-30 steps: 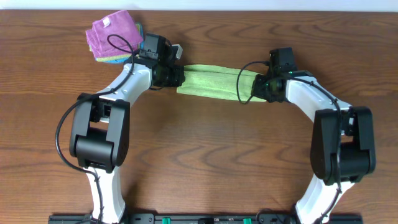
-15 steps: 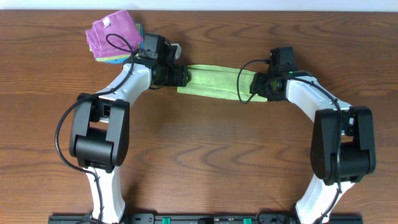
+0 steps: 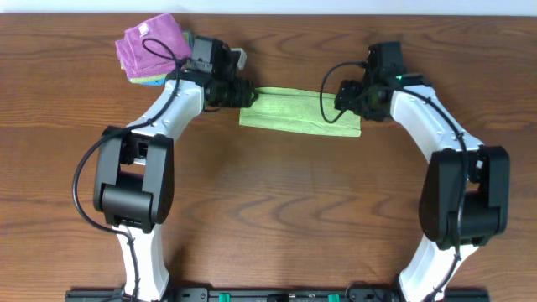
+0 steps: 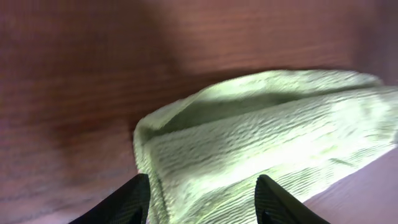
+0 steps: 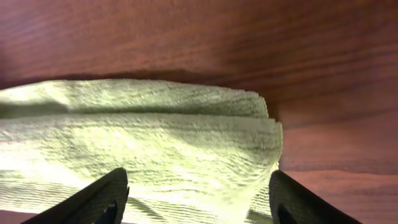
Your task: Fold the cloth
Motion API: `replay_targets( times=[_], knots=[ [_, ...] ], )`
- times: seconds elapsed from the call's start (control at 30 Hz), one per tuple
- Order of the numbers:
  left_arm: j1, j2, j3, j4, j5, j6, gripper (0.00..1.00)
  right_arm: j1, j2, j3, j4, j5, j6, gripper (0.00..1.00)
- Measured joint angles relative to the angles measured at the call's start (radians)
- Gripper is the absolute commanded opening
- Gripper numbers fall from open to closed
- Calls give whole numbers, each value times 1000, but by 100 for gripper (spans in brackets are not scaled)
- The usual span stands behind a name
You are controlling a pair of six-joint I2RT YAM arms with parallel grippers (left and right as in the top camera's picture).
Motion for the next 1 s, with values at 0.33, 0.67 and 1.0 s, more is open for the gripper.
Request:
replay_targets(
  times=[0.33,0.67,1.0],
  knots=[
    [0,0,97,-32,83,-3,6,0,0,78,-107,14,-30,25],
    [-33,0,98,-95,111,-2,9,0,0,104,-151,16,-34,1],
    [-42,0,99,-204,71,-8,6,0,0,104,-224,64,-34,1]
  ],
)
